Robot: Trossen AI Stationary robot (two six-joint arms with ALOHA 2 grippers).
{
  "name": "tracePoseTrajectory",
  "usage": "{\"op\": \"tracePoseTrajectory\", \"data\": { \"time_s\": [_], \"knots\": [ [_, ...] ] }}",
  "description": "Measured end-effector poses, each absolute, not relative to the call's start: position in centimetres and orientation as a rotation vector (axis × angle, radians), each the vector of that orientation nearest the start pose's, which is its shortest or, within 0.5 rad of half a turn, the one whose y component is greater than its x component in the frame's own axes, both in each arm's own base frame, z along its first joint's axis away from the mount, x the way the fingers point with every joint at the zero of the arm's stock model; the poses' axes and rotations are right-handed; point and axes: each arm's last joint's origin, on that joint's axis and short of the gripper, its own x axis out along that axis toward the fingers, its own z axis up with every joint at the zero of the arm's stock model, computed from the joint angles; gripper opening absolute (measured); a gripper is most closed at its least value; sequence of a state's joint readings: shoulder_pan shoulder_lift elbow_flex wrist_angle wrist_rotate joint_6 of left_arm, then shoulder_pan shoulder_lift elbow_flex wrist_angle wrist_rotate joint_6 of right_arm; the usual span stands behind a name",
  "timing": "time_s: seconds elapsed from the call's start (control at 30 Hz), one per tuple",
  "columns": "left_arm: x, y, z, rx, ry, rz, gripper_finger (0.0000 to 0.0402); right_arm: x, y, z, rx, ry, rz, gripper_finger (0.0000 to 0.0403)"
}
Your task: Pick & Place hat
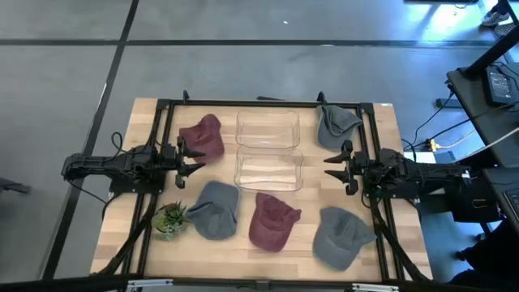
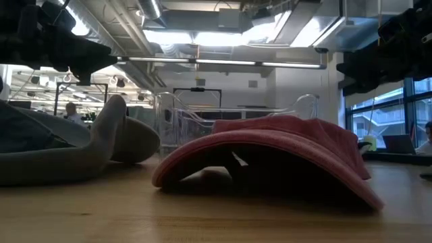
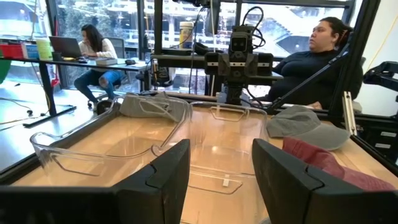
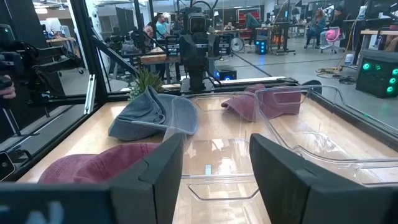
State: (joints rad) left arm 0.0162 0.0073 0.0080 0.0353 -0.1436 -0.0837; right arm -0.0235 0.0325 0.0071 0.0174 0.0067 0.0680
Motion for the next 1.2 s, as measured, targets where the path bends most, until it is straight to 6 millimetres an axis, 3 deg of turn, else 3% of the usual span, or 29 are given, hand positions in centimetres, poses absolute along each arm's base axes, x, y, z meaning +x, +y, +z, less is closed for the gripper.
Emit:
{"op": "tracePoseTrajectory", "data": {
  "time_s": [0.4,0.6,0.7,0.8,1.07,1.2],
  "knots": [
    [9.7,0.6,16.9,-0.086,-0.042,0.152,0.0169,9.9,-0.2,16.5,0.078,0.004,-0.023,0.0186],
    [9.7,0.6,16.9,-0.086,-0.042,0.152,0.0169,9.8,-0.2,18.1,0.158,-0.164,-0.017,0.0186],
    [9.7,0.6,16.9,-0.086,-0.042,0.152,0.0169,9.6,-0.2,19.0,0.115,-0.255,-0.007,0.0186],
    [9.7,0.6,16.9,-0.086,-0.041,0.152,0.0169,9.6,-0.1,19.4,0.017,-0.237,0.006,0.0186],
    [9.7,0.6,16.9,-0.086,-0.042,0.151,0.0169,10.2,-0.3,23.4,-0.024,-0.083,-0.031,0.0186],
    [9.7,0.6,16.9,-0.086,-0.041,0.152,0.0169,11.0,0.0,27.3,0.067,0.089,0.023,0.0186]
  ]
}}
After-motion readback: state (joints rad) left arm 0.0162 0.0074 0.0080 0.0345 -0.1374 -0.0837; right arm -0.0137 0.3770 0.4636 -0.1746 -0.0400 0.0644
